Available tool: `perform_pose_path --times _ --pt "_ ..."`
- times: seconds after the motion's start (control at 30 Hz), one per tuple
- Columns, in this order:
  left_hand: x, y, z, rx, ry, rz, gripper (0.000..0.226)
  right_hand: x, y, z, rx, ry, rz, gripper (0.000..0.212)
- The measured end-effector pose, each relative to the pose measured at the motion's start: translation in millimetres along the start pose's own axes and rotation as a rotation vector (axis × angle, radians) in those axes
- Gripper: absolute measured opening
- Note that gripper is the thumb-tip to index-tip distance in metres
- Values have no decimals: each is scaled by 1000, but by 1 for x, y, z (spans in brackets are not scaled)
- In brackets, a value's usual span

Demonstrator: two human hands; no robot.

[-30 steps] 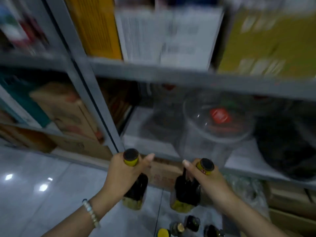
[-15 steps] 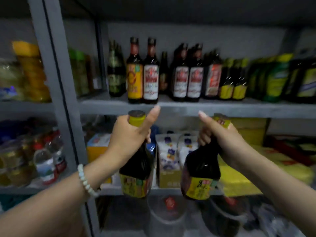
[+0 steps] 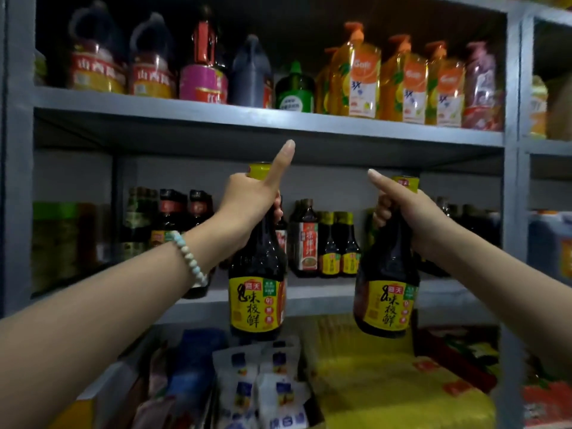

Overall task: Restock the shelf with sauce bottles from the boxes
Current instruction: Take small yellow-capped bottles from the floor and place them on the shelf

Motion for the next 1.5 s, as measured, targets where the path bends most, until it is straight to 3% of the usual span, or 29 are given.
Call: perform_pose_path --times 0.17,0.57,0.9,1.5 --pt "61 -45 13 -40 65 -64 63 -45 -58 -39 7 -23 11 49" --pt "173 -154 70 -31 -49 -245 62 -102 -152 -165 31 0 115 50" --pt "209 -190 124 -114 -100 -234 58 -105 -162 -248 100 -25 129 49" --pt "233 -203 161 -141 -22 -186 60 -102 -164 -282 156 -86 127 43"
Point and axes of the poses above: each hand's wrist, its own y-axis away from the middle knuckle, its own x-axis out of the palm, z = x × y, the point moved 7 cm from there along -y, towards the middle knuckle, and after that the axes turned 15 degrees about -x, right-handed, at the moved point
